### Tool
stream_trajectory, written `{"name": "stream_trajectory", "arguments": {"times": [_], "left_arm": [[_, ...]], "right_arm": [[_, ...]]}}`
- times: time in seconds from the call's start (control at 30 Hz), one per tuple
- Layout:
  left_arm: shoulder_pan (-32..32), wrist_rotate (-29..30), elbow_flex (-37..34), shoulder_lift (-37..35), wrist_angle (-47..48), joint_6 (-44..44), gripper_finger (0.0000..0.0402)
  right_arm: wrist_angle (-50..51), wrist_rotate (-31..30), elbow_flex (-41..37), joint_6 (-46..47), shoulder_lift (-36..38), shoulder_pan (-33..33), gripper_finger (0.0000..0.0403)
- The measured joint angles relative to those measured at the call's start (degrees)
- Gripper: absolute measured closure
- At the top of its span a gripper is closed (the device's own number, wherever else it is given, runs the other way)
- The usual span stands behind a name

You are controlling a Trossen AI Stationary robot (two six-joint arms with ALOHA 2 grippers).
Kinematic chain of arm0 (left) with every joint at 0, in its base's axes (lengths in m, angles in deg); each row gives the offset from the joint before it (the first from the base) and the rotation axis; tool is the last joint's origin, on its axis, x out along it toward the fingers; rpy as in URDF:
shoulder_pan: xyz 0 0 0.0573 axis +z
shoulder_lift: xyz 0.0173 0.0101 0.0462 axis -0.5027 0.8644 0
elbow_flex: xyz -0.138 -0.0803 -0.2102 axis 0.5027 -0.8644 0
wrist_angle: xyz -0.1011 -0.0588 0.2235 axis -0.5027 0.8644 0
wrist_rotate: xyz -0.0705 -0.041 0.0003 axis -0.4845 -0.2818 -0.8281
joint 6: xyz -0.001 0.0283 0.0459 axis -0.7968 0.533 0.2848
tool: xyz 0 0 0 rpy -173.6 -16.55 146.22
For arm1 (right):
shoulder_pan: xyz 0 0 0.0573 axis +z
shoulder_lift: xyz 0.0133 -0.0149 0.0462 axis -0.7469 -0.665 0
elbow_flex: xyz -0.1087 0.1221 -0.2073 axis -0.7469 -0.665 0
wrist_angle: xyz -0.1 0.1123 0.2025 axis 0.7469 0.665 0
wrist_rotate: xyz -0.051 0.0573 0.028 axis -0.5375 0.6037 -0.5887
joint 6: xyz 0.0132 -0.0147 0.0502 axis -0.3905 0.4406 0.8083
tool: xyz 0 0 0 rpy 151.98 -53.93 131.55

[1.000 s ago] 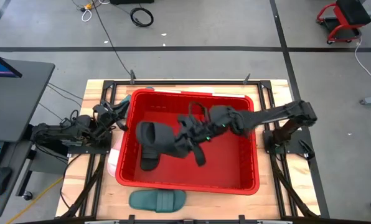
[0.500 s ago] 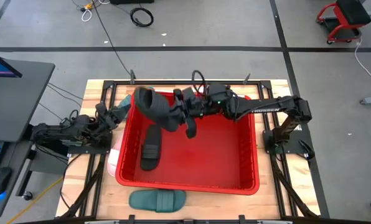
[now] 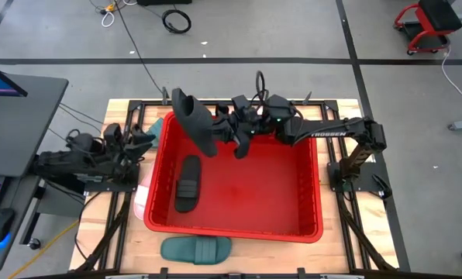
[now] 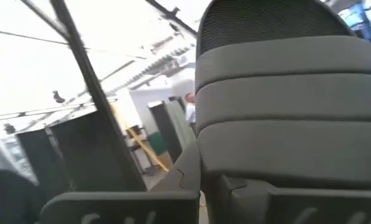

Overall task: Pick and place slides into bin
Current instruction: Put the black slide on top of the other black slide in the container

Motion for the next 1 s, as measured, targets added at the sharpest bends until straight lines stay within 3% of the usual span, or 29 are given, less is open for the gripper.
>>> {"name": "stream_trajectory", "arguments": {"times": [0.1,0.27,0.53,0.67,0.9,1.0], "left_arm": [[0.04,-1.14,6.32,4.99,5.56,3.18,0.018],[0.04,-10.79,14.95,16.78,5.19,6.54,0.0147],[0.3,-17.13,30.01,42.06,4.32,19.13,0.015],[1.98,-19.66,38.31,51.07,5.16,22.08,0.0147],[3.37,-42.29,48.32,59.51,5.77,20.6,0.0135],[3.31,-47.66,50.53,61.86,5.82,19.5,0.0144]], "right_arm": [[-3.44,3.62,0.0,0.29,-0.02,0.25,0.0395],[-10.62,9.76,0.0,1.52,0.0,0.99,0.0395],[-14.17,13.26,0.0,4.06,0.02,1.98,0.0395],[-14.55,15.04,0.0,4.03,0.02,3.62,0.0395],[-14.67,16.43,0.04,2.49,0.14,5.87,0.0394],[-14.76,16.65,0.07,0.85,0.17,6.04,0.0394]]}}
